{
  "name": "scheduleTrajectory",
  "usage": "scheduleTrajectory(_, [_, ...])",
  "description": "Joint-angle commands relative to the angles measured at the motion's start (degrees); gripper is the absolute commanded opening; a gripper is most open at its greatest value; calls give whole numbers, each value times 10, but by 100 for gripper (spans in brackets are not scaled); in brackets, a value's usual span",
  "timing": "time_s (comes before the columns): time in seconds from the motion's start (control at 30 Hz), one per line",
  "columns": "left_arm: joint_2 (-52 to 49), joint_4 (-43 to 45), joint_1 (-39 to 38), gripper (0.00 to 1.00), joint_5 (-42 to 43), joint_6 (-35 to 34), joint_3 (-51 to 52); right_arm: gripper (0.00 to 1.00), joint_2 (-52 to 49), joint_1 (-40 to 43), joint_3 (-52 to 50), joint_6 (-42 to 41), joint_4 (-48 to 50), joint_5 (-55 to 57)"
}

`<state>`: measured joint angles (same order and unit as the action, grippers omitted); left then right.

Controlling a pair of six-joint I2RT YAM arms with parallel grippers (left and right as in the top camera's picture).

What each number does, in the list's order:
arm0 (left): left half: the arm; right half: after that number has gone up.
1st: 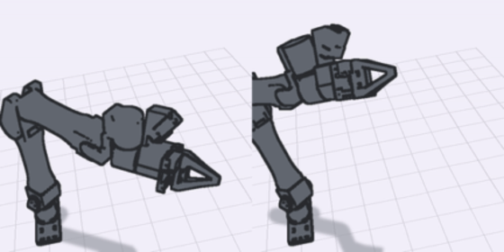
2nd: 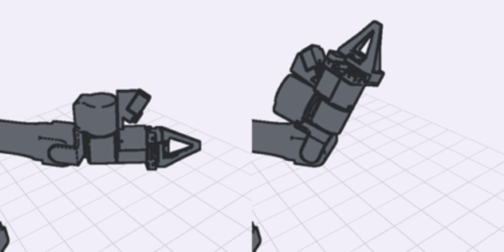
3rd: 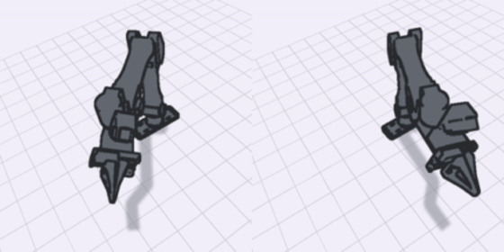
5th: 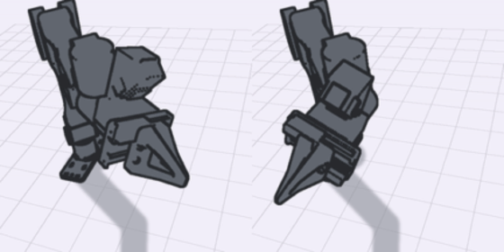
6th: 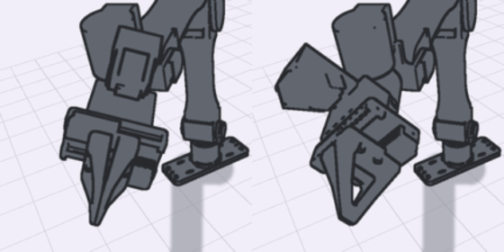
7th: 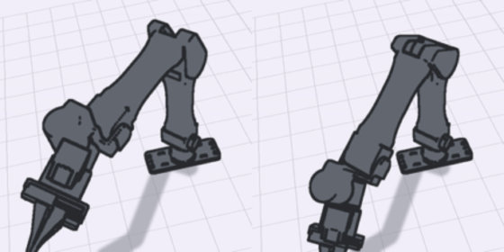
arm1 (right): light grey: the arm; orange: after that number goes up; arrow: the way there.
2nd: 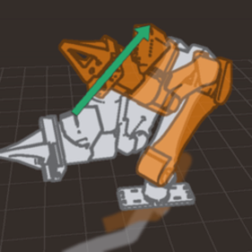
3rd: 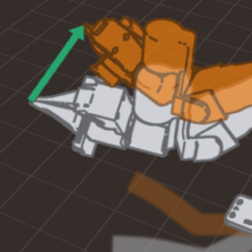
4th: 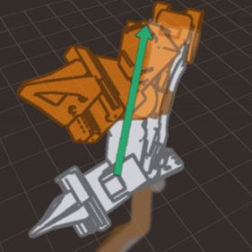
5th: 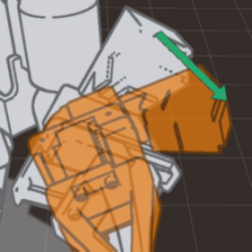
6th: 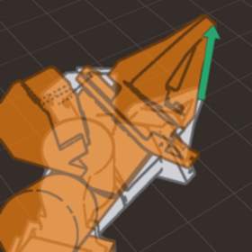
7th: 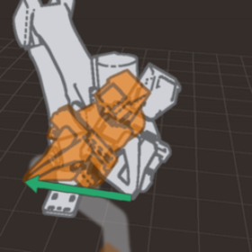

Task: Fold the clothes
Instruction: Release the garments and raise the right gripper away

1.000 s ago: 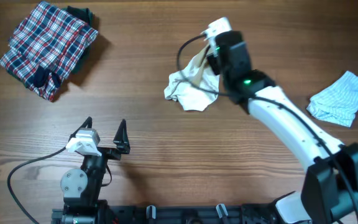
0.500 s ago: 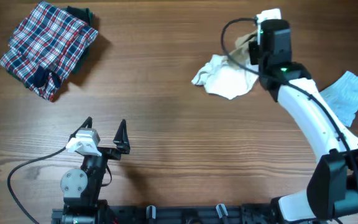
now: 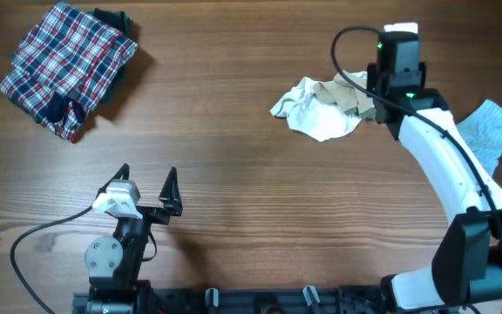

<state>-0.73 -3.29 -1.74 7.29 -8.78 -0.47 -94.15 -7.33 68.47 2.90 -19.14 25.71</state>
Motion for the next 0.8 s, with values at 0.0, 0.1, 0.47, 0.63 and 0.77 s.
scheduleTrajectory(0.0, [3, -4, 5, 100, -5, 11, 2, 23, -5, -34, 4, 31, -41, -219])
scheduleTrajectory(0.1, [3, -4, 5, 100, -5, 11, 2, 28, -5, -37, 4, 23, -46, -246])
scheduleTrajectory(0.47, [3, -5, 5, 100, -5, 11, 2, 40, -72, -37, 4, -28, -58, -281])
scheduleTrajectory(0.63, [3, -4, 5, 100, -5, 11, 2, 45, -106, -37, 4, -10, -39, -264])
scheduleTrajectory(0.77, [3, 1, 5, 100, -15, 11, 2, 48, -123, -37, 4, -9, -30, -230])
